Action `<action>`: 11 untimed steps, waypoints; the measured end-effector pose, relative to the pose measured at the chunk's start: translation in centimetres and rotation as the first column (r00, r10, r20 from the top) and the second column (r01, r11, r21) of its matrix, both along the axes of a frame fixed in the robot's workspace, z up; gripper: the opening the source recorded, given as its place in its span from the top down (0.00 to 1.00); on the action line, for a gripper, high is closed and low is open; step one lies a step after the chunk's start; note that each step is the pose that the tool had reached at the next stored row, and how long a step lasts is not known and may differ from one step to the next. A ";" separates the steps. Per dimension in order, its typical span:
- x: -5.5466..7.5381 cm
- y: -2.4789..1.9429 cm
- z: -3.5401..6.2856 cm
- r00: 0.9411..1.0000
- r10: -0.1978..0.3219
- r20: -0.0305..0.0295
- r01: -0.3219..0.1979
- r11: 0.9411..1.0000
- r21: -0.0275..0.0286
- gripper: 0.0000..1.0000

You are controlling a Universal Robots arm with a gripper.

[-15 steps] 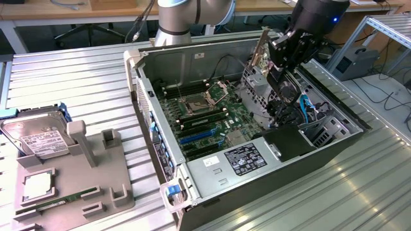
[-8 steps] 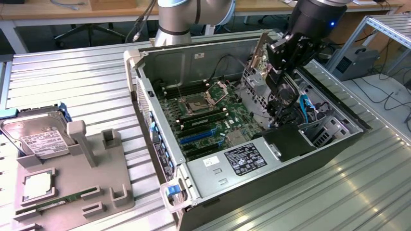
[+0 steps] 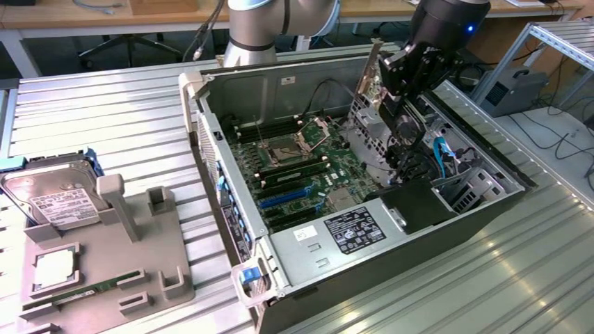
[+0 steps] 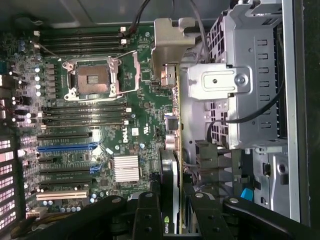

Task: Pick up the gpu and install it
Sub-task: 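Pick up the gpu and move the gpu toward the slot, then insert the gpu into the slot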

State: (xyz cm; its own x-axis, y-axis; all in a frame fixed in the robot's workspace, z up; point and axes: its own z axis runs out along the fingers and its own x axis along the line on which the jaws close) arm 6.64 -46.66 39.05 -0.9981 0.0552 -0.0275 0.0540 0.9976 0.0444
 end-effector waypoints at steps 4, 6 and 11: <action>0.0 0.39 -0.03 1.000 0.000 0.000 0.000 1.000 0.000 0.73; 0.0 0.40 -0.03 1.000 0.000 0.000 0.000 1.000 0.000 0.73; 0.0 0.40 -0.03 1.000 0.000 0.000 0.000 1.000 0.000 0.73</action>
